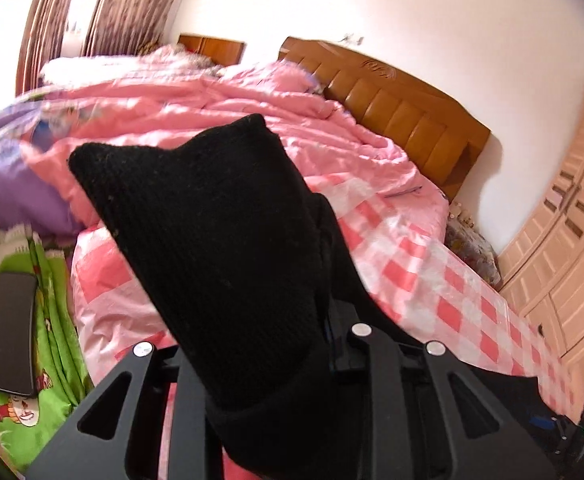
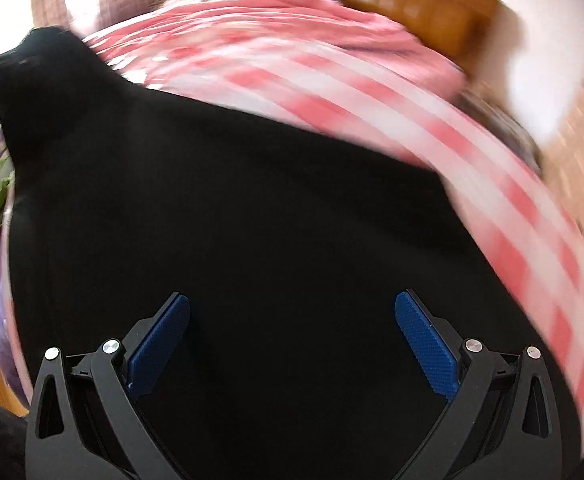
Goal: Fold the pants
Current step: 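Lift the pants end with the left tool and fold it over the pants, then open the left tool while the right tool grasps the folded pants edge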
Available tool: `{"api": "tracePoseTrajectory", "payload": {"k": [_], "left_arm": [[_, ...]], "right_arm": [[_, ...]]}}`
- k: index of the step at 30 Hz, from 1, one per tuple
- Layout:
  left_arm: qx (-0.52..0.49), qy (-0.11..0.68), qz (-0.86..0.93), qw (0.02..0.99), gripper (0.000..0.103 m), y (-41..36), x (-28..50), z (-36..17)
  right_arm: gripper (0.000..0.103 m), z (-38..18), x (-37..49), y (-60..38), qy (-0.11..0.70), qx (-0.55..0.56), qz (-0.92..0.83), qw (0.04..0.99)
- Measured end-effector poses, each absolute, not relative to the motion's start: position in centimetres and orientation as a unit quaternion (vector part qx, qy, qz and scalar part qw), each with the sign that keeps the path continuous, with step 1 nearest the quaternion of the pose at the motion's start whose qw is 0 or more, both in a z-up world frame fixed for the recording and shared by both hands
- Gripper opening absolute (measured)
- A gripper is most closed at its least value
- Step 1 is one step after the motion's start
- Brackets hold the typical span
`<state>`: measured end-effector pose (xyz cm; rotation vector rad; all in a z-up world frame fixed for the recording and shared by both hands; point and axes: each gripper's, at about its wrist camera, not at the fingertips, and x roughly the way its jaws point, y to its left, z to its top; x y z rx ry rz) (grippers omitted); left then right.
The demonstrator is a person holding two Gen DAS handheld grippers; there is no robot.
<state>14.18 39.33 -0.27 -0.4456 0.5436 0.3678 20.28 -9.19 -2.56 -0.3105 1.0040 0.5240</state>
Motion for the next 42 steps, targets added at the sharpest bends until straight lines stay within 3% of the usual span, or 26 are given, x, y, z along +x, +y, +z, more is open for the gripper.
{"api": "tracePoseTrajectory", "payload": {"k": [11,13,16,21,22,26,29,33,37,42], "left_arm": [[-0.112,0.237,0.098,0.96,0.023,24.2,13.6,4.7],[-0.089,0.234,0.069,0.966,0.023,20.2,13.3,5.1],[-0.031,0.233,0.028,0.972,0.023,13.4,13.2,4.4],[0.053,0.294,-0.053,0.953,0.024,4.1,14.3,-1.5],[0.08,0.324,-0.075,0.94,0.027,2.4,14.7,-3.6],[0.171,0.326,-0.151,0.917,0.076,-1.4,12.3,-7.0],[0.198,0.278,-0.212,0.916,0.094,-1.4,8.5,-5.9],[0.098,0.263,-0.233,0.931,0.095,3.4,7.1,-2.8],[-0.03,0.277,-0.091,0.956,0.093,11.9,9.2,-2.6],[0.053,0.296,-0.03,0.953,0.093,13.1,9.7,-3.0]], "right_arm": [[0.099,-1.6,18.1,-21.5,0.504,-0.044,0.126,0.854],[0.099,-0.6,17.3,-22.9,0.484,0.006,0.121,0.867],[0.099,0.8,16.5,-24.5,0.445,0.165,0.209,0.855],[0.099,-0.1,16.9,-26.0,0.432,0.336,0.258,0.796],[0.099,-0.3,16.9,-26.1,0.435,0.347,0.262,0.788],[0.099,-0.1,17.1,-25.1,0.437,0.337,0.257,0.793],[0.099,-0.2,16.9,-24.6,0.437,0.329,0.259,0.796],[0.099,-0.3,17.0,-23.1,0.441,0.301,0.248,0.808],[0.099,2.4,15.8,-18.7,0.397,0.232,0.308,0.833],[0.078,2.7,14.4,-12.2,0.434,0.139,0.382,0.804]]}}
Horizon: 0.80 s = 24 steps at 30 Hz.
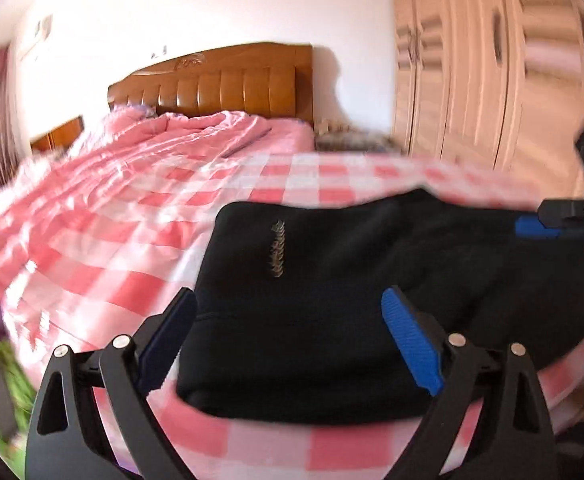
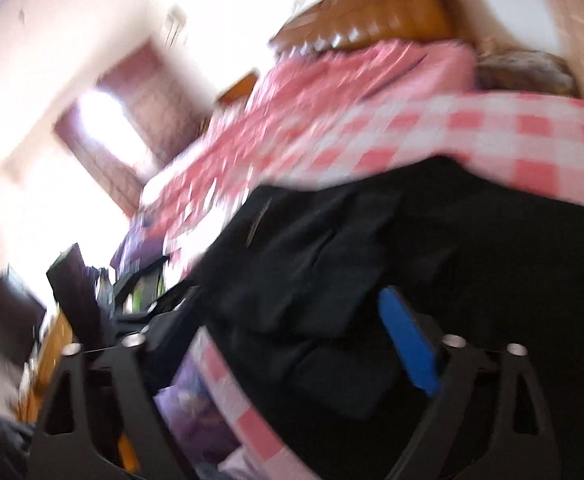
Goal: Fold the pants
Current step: 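Open the left tool while the right tool grasps the folded pants edge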
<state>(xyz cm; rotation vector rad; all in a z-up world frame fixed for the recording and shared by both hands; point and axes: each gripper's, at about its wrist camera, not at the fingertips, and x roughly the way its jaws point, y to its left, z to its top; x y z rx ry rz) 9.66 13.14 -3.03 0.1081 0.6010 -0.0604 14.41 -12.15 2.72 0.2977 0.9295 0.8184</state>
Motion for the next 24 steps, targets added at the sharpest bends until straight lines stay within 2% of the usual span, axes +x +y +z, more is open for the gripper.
{"api": "tracePoseTrajectory", "payload": {"k": [5,11,14,16,18,20,24], "left_arm": [[0.083,0.328,-0.026,0.941,0.093,13.9,9.9,-6.0],[0.062,0.337,-0.022,0.939,0.096,15.3,8.7,-8.0],[0.066,0.33,-0.022,0.941,0.095,15.2,8.4,-7.6],[0.076,0.325,-0.02,0.942,0.095,15.1,7.9,-7.2],[0.087,0.322,-0.013,0.943,0.095,15.2,7.4,-6.8],[0.09,0.319,0.0,0.944,0.095,15.8,6.9,-6.6],[0.089,0.318,-0.003,0.944,0.095,16.4,6.3,-6.3]], "right_arm": [[0.073,0.0,13.8,-11.2,0.495,0.117,0.343,0.79],[0.067,-0.6,14.9,-11.4,0.489,0.141,0.342,0.79],[0.057,-0.7,17.0,-10.5,0.48,0.158,0.344,0.791],[0.046,-1.5,18.2,-9.4,0.493,0.152,0.338,0.787],[0.012,-1.8,18.4,-9.4,0.487,0.157,0.328,0.794],[0.012,-1.4,18.3,-9.8,0.48,0.175,0.335,0.792],[0.012,2.9,16.7,-9.1,0.429,0.159,0.364,0.811]]}}
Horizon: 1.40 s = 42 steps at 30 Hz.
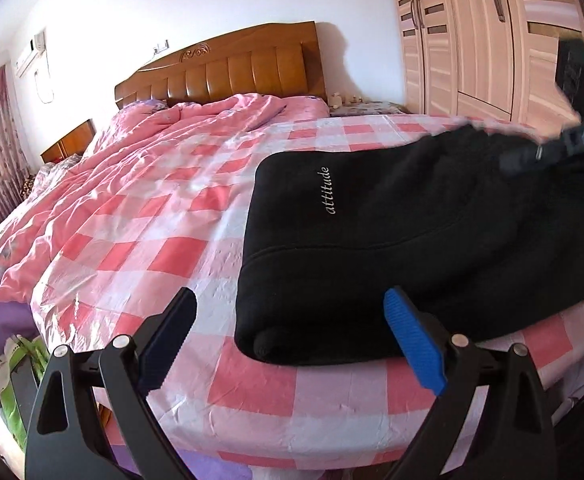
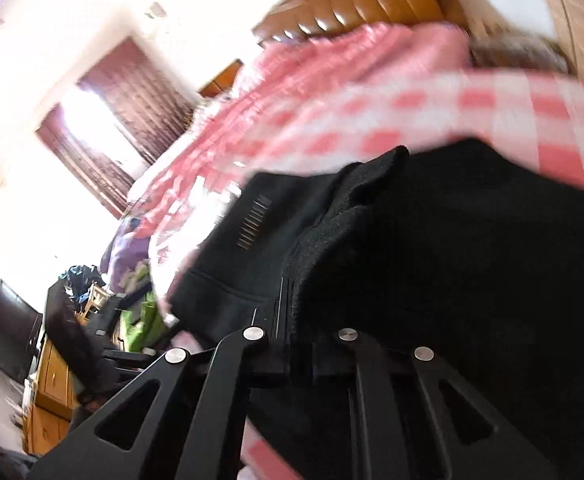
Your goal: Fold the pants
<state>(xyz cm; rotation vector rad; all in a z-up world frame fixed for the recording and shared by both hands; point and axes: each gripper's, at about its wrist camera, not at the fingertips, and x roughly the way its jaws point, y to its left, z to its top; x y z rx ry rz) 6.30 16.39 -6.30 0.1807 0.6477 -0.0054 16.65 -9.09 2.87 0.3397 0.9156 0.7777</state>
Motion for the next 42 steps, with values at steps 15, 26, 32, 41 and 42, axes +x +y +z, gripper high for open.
{"api": "tracePoseTrajectory", "payload": {"k": [15,26,32,41,42], "left_arm": [[0.051,0.349,0.017,0.936,0.044,18.5,8.2,-6.3],[0.101,0.346,-0.01,0.933,0.083,17.2,5.6,-7.1],[0.066,0.328,-0.007,0.942,0.091,18.7,5.0,-6.0],[0.028,0.33,0.004,0.943,0.092,19.7,4.9,-6.5],[0.028,0.331,0.003,0.943,0.092,19.7,4.9,-6.6]], "right_arm": [[0.012,5.2,14.9,-11.5,0.393,0.188,0.359,0.825],[0.014,-2.7,14.3,-13.9,0.47,0.181,0.303,0.809],[0.017,-2.4,12.4,-15.7,0.485,0.169,0.287,0.809],[0.099,-2.0,13.6,-17.3,0.496,0.224,0.274,0.793],[0.099,-2.4,14.0,-16.7,0.507,0.222,0.28,0.784]]}}
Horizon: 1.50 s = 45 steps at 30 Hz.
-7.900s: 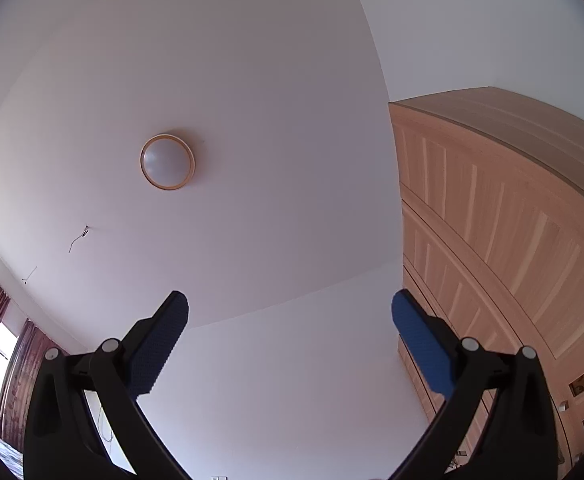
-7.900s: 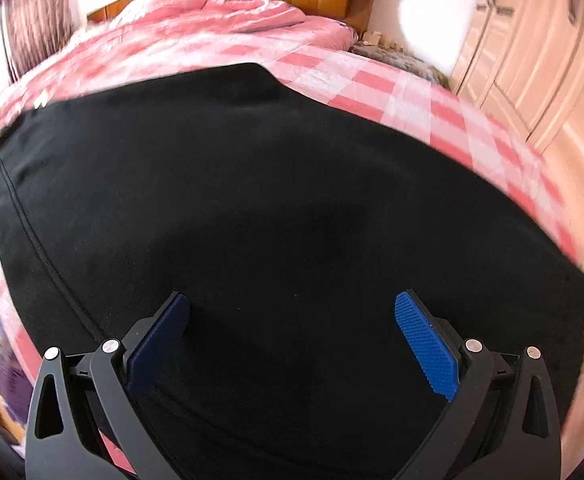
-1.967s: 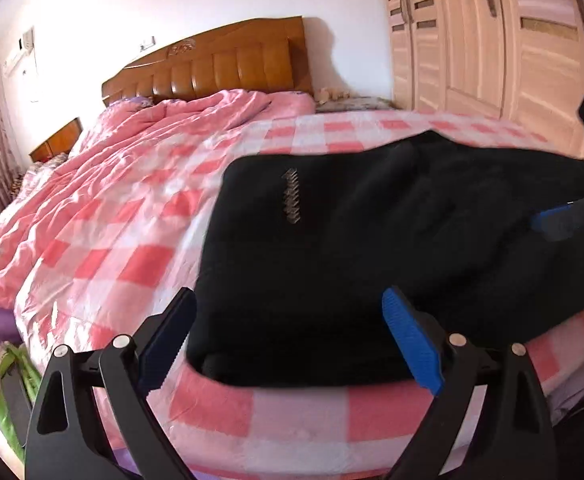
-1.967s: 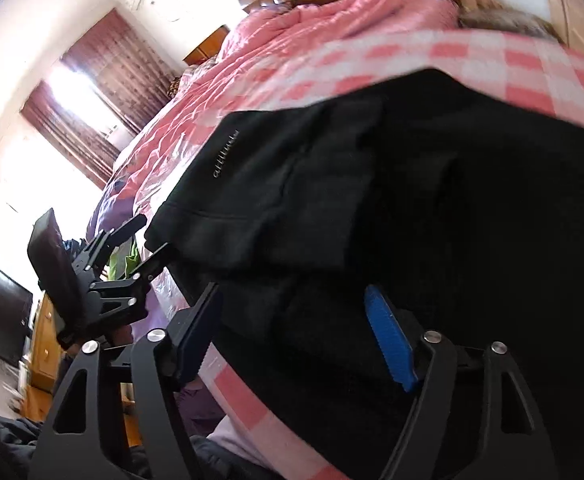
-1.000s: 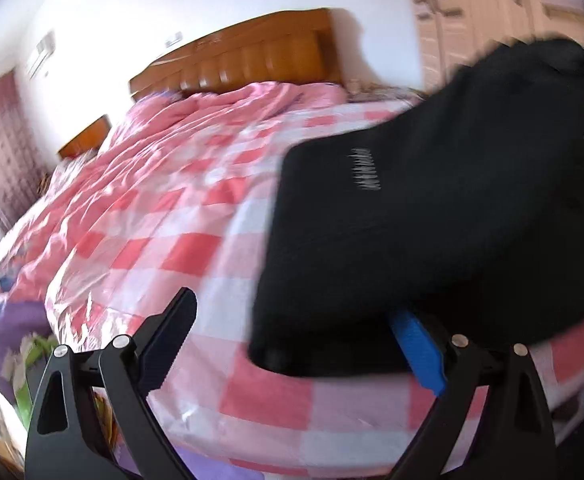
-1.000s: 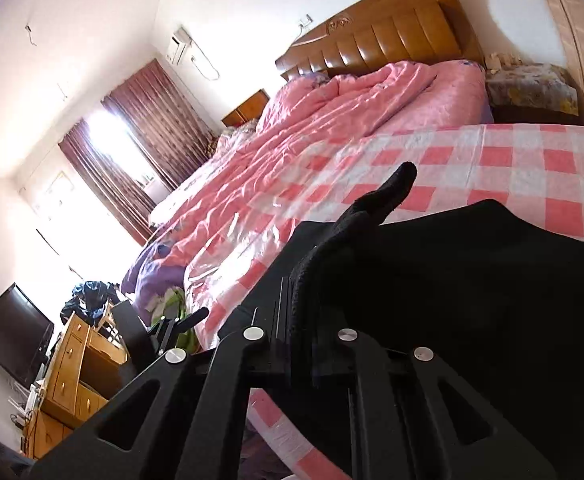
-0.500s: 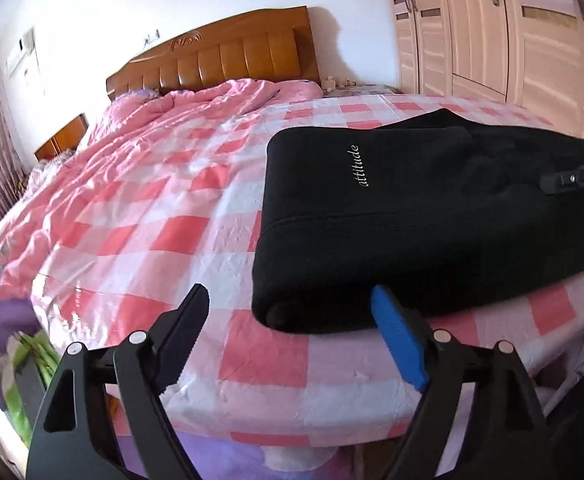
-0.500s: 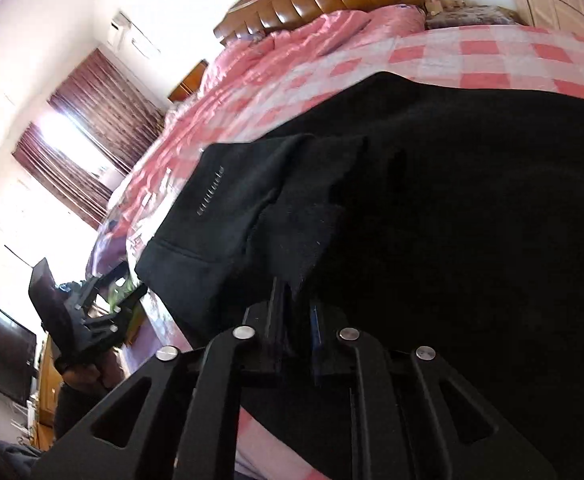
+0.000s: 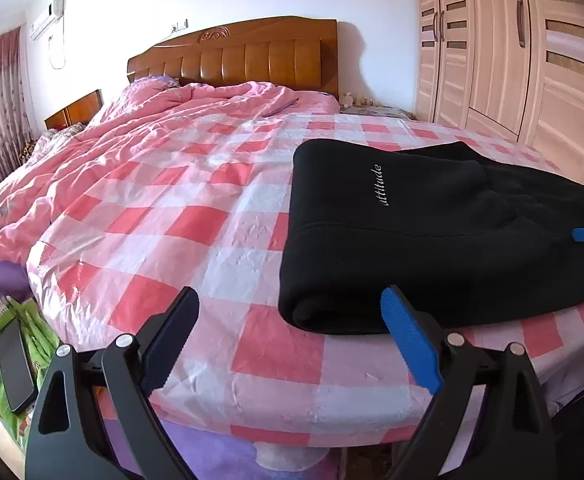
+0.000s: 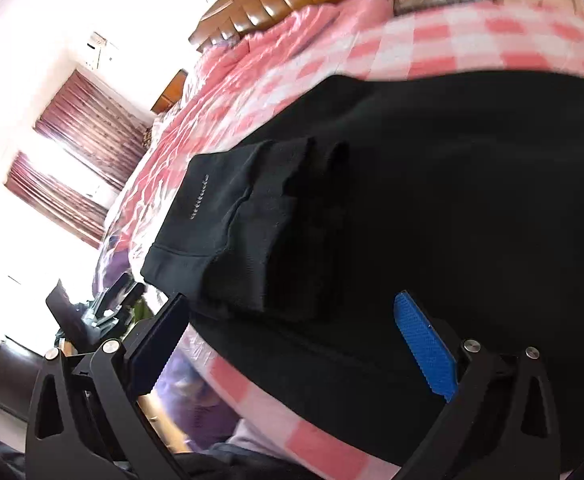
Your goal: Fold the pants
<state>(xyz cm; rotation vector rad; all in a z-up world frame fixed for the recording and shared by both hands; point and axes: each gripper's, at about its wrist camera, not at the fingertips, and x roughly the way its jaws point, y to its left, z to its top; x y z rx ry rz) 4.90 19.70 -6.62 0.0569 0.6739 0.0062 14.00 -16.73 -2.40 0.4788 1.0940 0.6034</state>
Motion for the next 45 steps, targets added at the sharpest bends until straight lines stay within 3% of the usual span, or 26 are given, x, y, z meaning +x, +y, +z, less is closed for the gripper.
{"api": "tracePoseTrajectory", "payload": {"k": [7,8,9,12,14,27,32,35,37,45], "left_arm": [[0.003,0.329,0.015,0.944,0.095,21.1,4.6,-7.2],[-0.001,0.329,0.014,0.944,0.095,21.2,4.6,-7.3],[-0.006,0.331,0.011,0.943,0.095,21.4,4.5,-7.4],[0.0,0.337,0.008,0.941,0.095,21.4,4.3,-7.5],[0.005,0.342,0.0,0.94,0.095,21.1,3.9,-7.4],[0.029,0.352,0.048,0.934,0.096,18.6,8.0,-8.1],[-0.084,0.347,0.068,0.932,0.097,22.4,9.1,-8.0],[-0.019,0.353,0.085,0.931,0.097,20.4,9.2,-8.7],[0.002,0.357,0.098,0.929,0.096,19.5,9.2,-9.0],[-0.036,0.365,0.102,0.925,0.097,20.7,9.4,-8.4]], "right_arm": [[0.098,-3.4,16.3,-12.3,0.512,0.213,0.347,0.756],[0.085,-3.5,16.7,-11.7,0.513,0.216,0.357,0.75],[0.064,-3.8,17.1,-11.2,0.513,0.223,0.364,0.745],[0.033,-4.8,18.4,-10.9,0.51,0.253,0.348,0.745],[0.025,-4.3,18.5,-11.6,0.499,0.268,0.344,0.749],[0.02,8.0,17.3,-10.2,0.369,0.181,0.369,0.834],[0.02,3.4,14.6,-13.4,0.397,0.181,0.329,0.837],[0.02,-2.6,13.8,-14.7,0.445,0.181,0.284,0.83],[0.019,-4.2,13.3,-15.7,0.437,0.204,0.287,0.828],[0.019,-2.0,13.2,-15.0,0.406,0.188,0.303,0.841]]}}
